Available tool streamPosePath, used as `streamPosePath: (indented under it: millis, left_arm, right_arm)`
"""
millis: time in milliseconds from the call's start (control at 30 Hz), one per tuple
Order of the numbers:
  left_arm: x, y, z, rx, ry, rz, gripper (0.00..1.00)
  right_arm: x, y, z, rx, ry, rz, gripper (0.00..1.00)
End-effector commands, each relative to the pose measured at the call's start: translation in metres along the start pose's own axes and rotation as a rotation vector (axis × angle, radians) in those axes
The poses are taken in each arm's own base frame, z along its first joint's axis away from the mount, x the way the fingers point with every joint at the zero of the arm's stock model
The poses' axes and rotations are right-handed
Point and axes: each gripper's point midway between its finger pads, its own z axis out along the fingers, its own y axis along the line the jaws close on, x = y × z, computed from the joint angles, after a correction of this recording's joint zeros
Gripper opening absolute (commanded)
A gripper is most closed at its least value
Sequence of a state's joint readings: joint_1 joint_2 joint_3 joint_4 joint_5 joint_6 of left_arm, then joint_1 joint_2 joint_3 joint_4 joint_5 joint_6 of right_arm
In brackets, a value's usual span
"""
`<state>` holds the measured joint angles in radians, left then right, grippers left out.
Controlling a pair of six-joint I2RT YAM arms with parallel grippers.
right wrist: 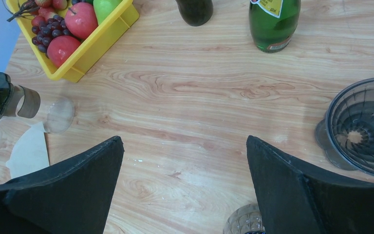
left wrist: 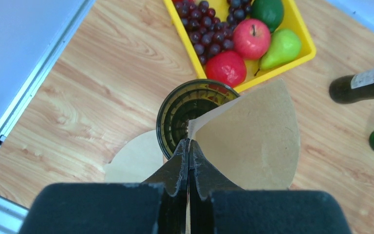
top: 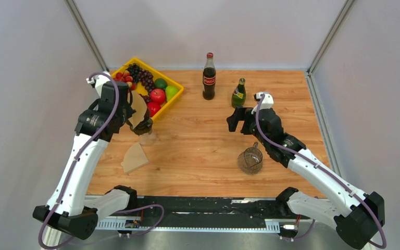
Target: Place the coffee filter in the dripper
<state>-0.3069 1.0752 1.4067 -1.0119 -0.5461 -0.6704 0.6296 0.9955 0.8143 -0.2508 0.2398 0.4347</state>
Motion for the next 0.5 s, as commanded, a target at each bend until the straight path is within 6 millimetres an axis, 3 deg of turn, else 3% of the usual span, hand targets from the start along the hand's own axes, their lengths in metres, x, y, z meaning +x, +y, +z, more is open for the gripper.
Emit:
streamPosePath:
  millis: [0,267,467]
  left_arm:
    - [0.010,-0.003,0.011,0.027,0.050,-0.007,0.01]
    - [0.032,0.003,0.027,0.006,0.118,-0.024,0.01]
    - [0.035,0.010,0.037,-0.032,0.133,-0.027,0.01]
  right_arm:
    - [0.001,-0.001,0.003,-0.007,0.001,-0.015,1.00]
    - [0.008,-0.003,0.008,-0.001,0.025,-0.020,1.00]
    - [0.011,-0.001,0.009,-0.012,0.038,-0.016,1.00]
